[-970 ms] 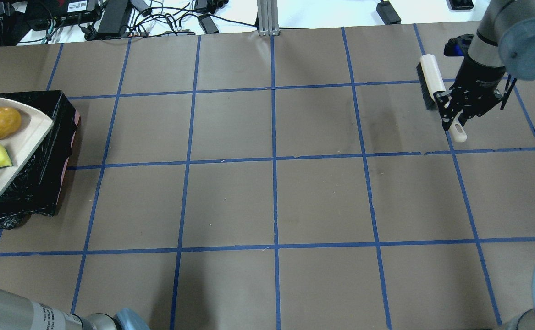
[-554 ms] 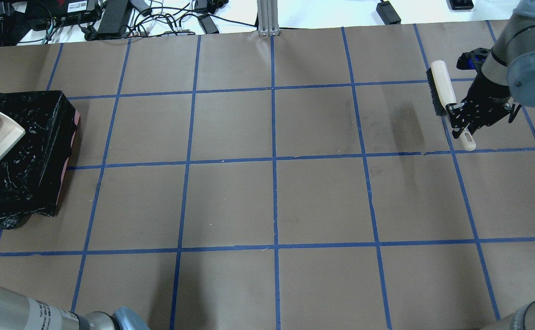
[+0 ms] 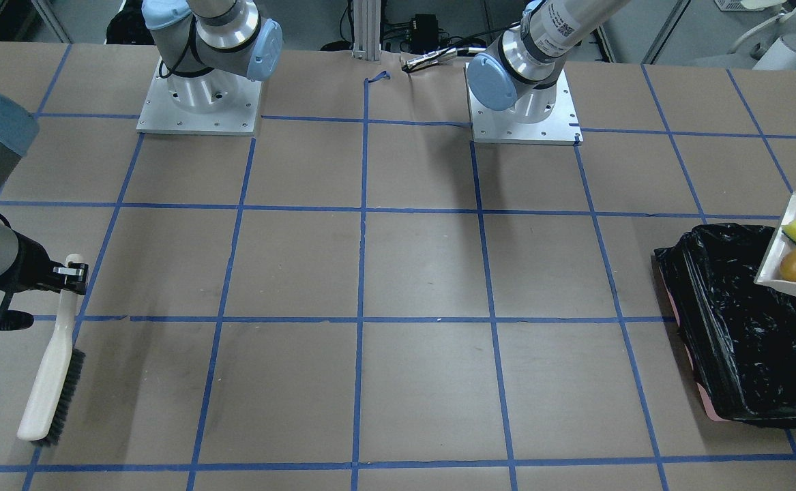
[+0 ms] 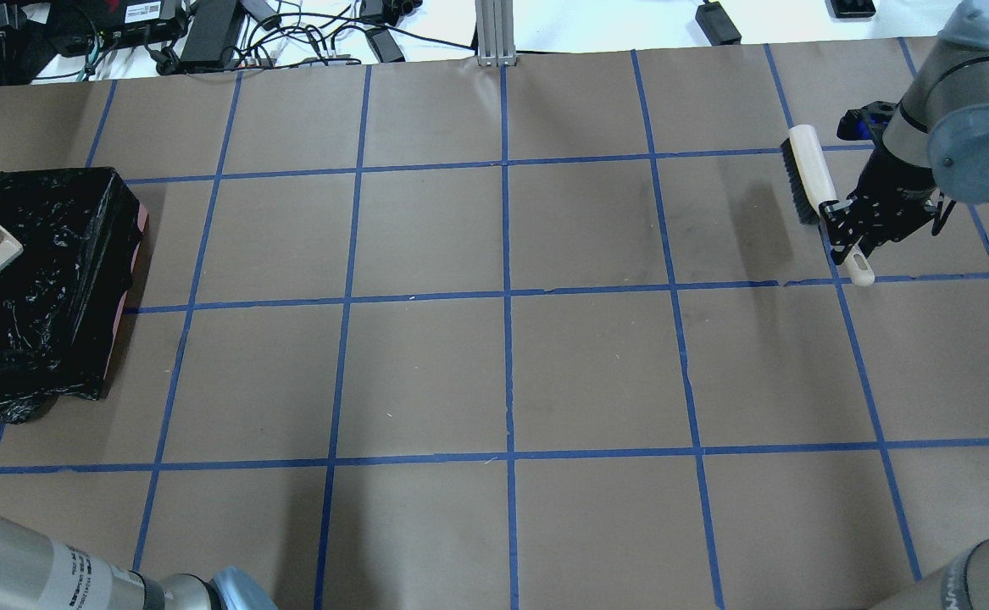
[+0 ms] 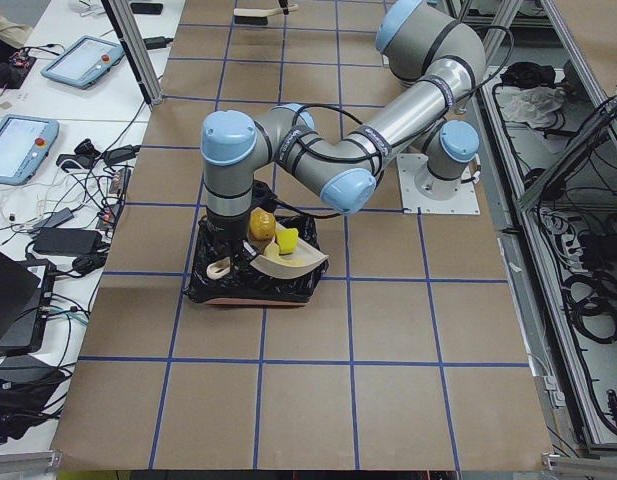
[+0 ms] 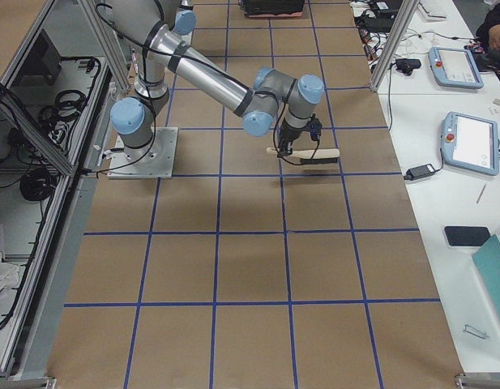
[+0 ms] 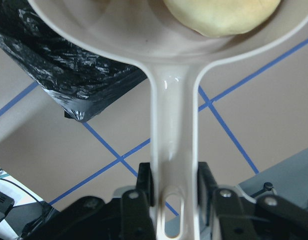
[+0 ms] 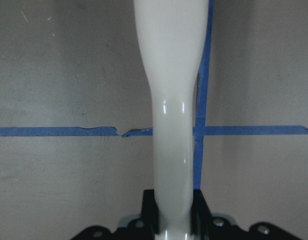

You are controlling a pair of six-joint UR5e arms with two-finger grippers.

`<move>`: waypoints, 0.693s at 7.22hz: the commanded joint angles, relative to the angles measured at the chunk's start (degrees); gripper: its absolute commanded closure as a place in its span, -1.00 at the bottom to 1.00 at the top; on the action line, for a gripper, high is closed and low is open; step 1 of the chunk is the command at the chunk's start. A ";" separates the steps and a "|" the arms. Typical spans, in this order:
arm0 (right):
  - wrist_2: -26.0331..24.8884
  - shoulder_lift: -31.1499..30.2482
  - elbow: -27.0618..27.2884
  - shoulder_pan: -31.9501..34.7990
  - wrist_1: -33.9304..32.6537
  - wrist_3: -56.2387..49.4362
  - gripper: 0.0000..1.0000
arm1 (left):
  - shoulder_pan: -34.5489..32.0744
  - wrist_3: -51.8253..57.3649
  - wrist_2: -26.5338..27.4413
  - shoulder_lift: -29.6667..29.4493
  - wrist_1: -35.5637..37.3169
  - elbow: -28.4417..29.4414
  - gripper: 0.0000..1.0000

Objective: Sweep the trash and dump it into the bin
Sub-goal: 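Tilt the dustpan over the bin with the left gripper while the right lowers the brush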

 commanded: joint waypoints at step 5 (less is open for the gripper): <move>-0.13 2.74 -2.07 -0.03 -0.22 1.08 1.00 | -2.68 2.14 1.60 -0.92 7.46 -0.58 1.00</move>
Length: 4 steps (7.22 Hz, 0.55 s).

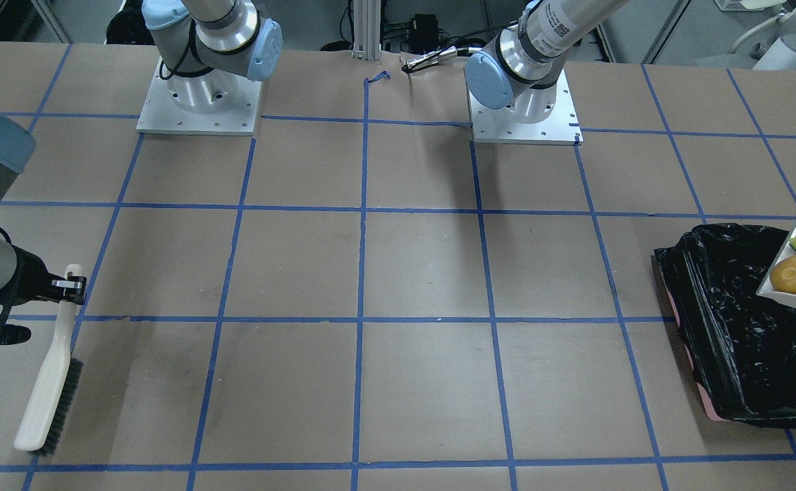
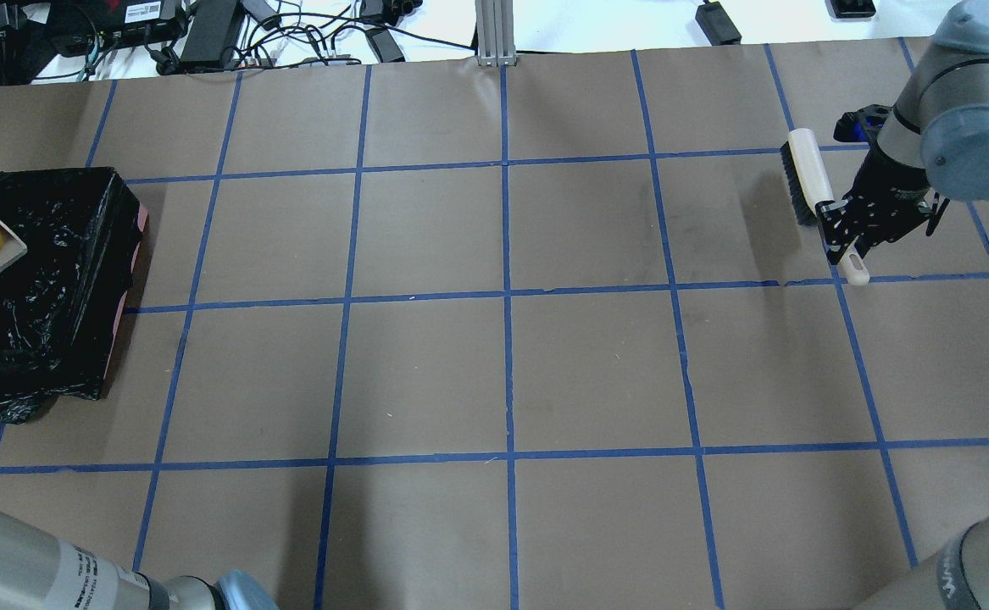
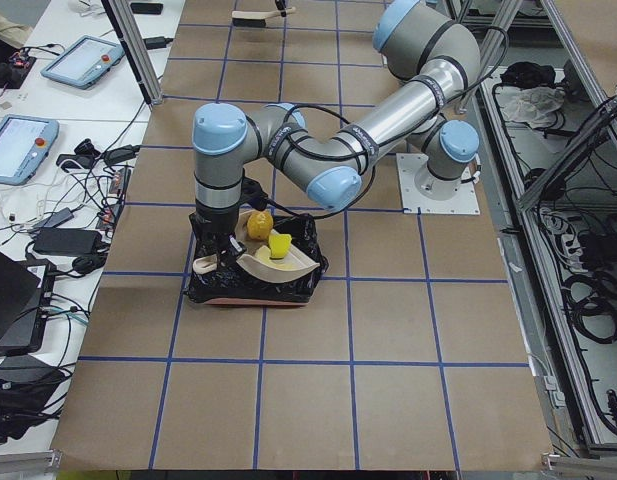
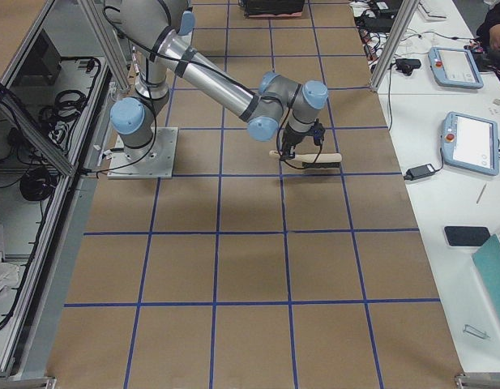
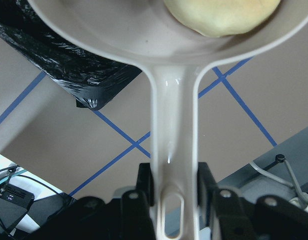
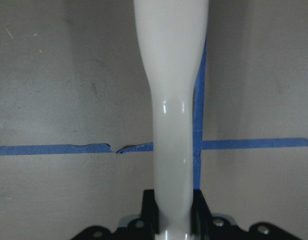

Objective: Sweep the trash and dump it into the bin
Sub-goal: 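Tilt the dustpan over the bin with the left gripper while the right lowers the brush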

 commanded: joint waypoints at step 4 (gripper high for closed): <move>-0.27 0.83 -0.29 0.00 -1.22 -0.51 0.77 | -1.47 -0.08 0.19 0.06 11.09 -4.50 1.00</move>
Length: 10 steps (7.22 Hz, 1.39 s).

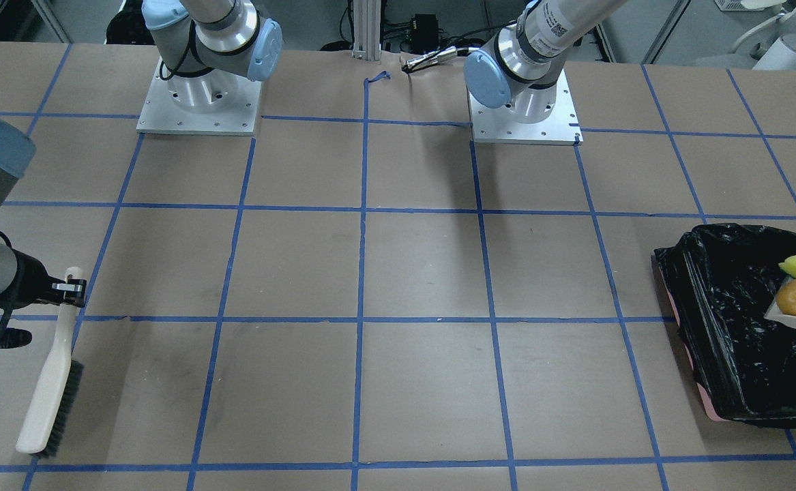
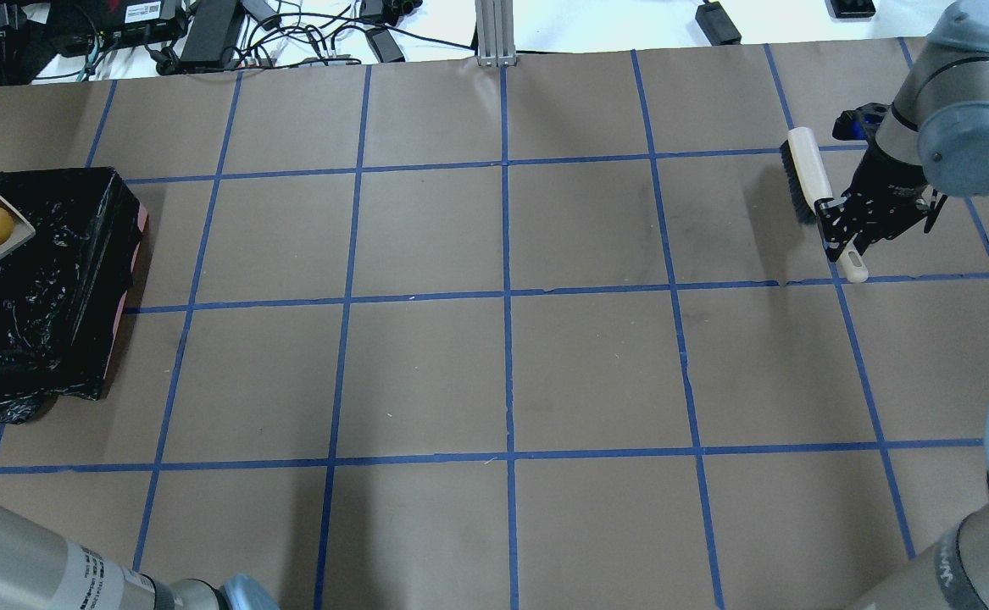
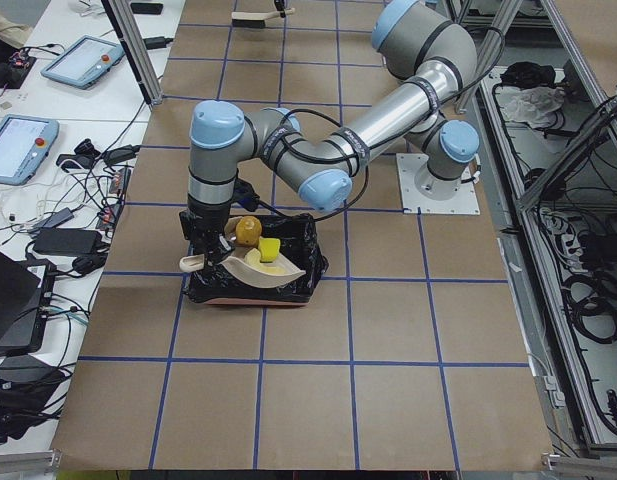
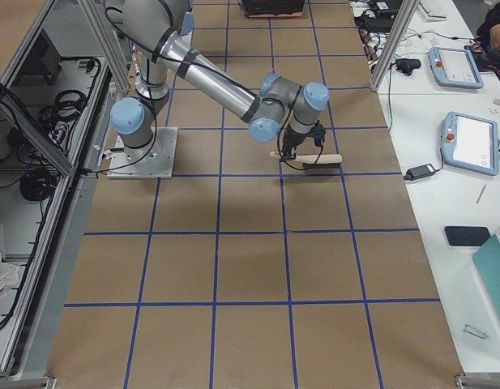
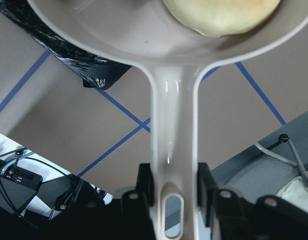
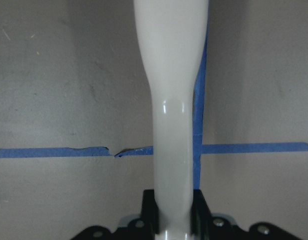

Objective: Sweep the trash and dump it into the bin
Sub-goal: 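Tilt the dustpan over the bin with the left gripper while the right lowers the brush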

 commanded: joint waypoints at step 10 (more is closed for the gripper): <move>-1.43 -6.32 -6.44 0.18 1.96 0.70 -1.00 | -4.94 8.07 6.68 4.61 15.35 -7.36 1.00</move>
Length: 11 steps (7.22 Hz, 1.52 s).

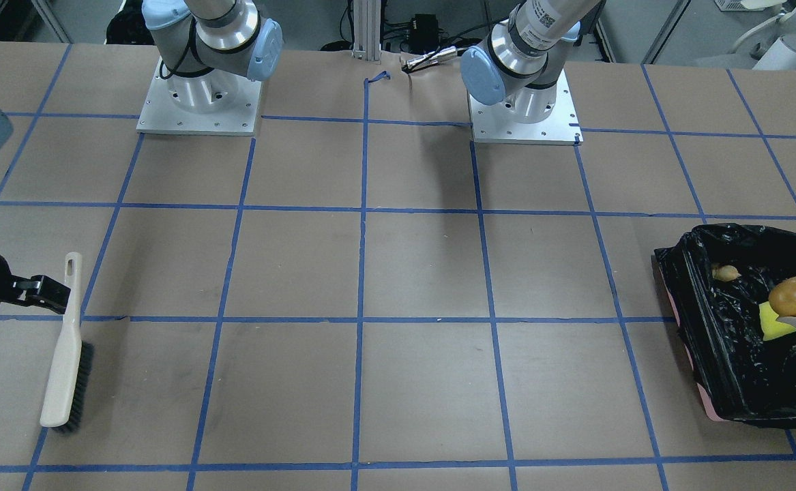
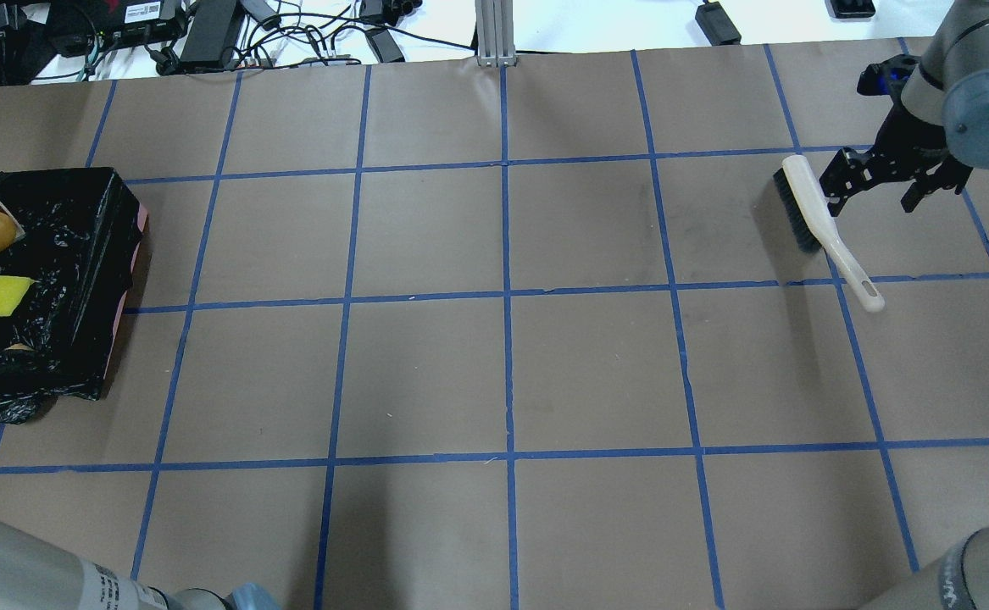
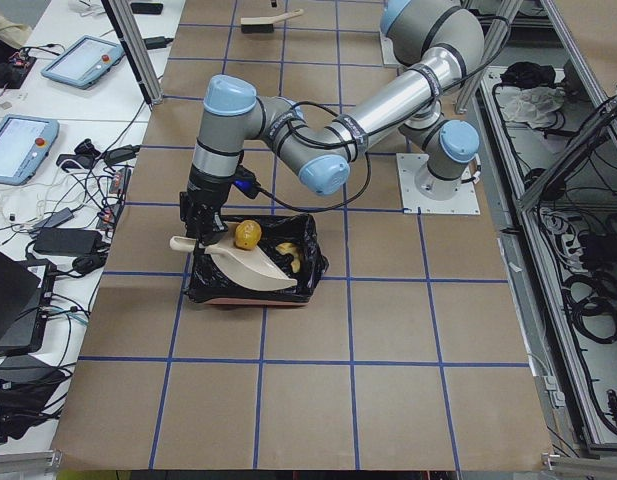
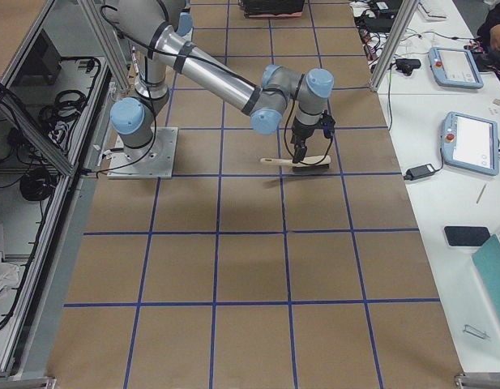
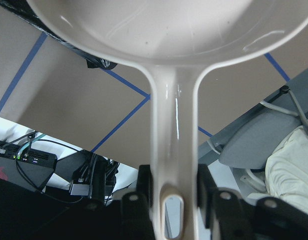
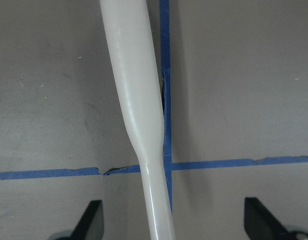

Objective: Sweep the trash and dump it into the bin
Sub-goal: 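Tilt the dustpan over the bin with the left gripper while the right lowers the brush, then open and raise the right gripper off the brush while the left shakes the dustpan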

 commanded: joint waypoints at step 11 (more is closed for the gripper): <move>10.55 -14.16 -5.36 19.02 14.93 21.96 -1.00 | -9.78 -38.54 -8.93 7.11 -23.97 -3.28 1.00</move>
